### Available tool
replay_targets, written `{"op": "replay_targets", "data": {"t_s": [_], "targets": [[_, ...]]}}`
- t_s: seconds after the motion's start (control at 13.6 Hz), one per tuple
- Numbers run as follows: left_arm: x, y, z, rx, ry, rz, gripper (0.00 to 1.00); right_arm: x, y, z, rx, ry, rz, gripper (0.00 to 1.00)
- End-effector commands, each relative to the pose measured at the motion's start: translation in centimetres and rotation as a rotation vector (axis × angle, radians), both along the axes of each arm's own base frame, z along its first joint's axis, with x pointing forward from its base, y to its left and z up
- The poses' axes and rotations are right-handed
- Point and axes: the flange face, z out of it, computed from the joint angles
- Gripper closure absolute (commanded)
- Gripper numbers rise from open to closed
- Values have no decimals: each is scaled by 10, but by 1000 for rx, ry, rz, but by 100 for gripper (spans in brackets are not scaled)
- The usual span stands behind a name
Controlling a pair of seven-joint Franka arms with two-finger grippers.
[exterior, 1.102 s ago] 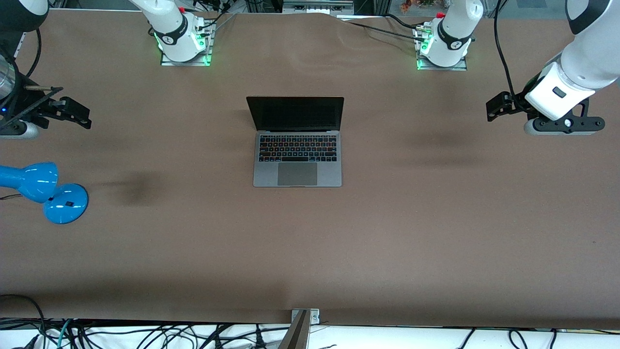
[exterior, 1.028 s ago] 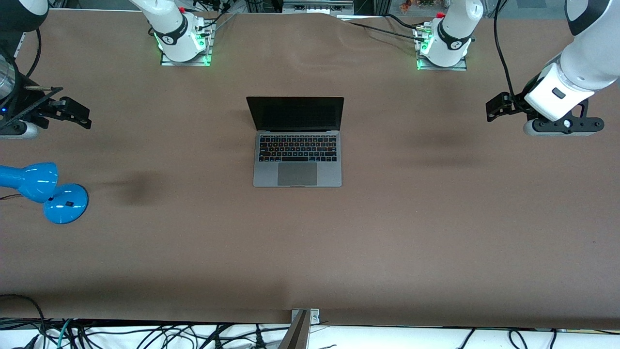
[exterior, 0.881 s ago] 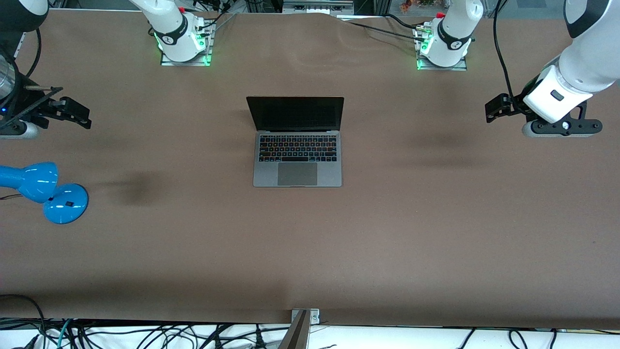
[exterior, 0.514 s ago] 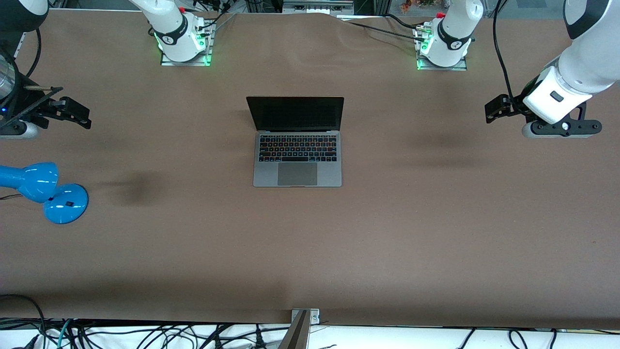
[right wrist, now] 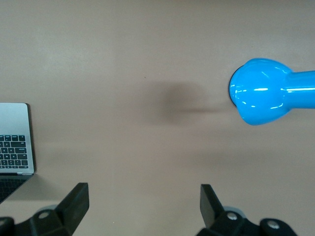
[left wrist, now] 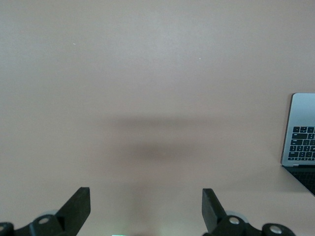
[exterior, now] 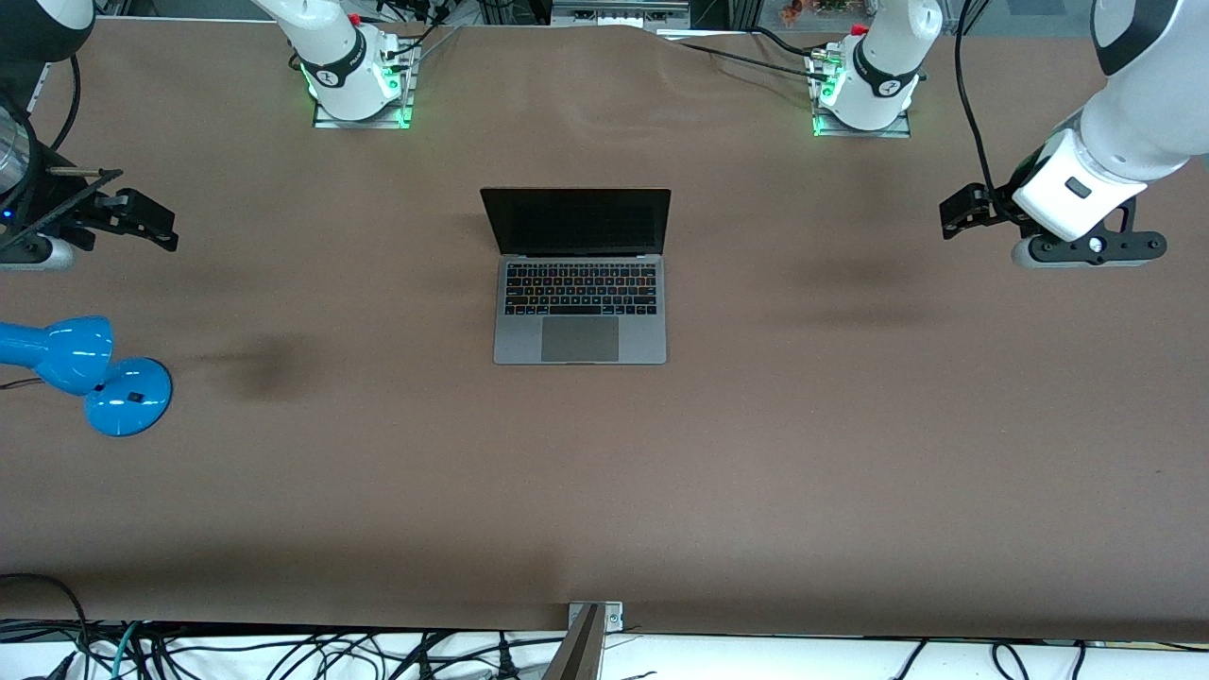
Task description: Close laptop with both arms from behind
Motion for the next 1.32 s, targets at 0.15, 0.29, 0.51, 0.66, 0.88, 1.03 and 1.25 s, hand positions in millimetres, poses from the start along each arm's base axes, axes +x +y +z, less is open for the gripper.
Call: {"op": "replay_targets", "data": {"t_s": [0.15,0.29,0.51,0.66,0.88,1.03,1.25], "targets": [[3,-7,11,16,-11,-1,0,-1,-1,7,-10,2,7,0],[0,-19,11,18,-9,-4,0,-1,-1,7,-10,2,7,0],[-11,-59,10,35,8,13,0,-1,-1,8,-11,0,4,0],[-22,-94,8,16,21,-2,0,-1,-1,7,-11,1,4,0],[-33,-131,8,-42,42,7,0,-1,-1,7,-11,1,4,0],[-34,-146,-1,-55,65,0,0,-1,-1,7,-11,1,4,0],[-43,-181,-14,-96,120,35,0,-1,-1,7,-11,1,4,0]]}}
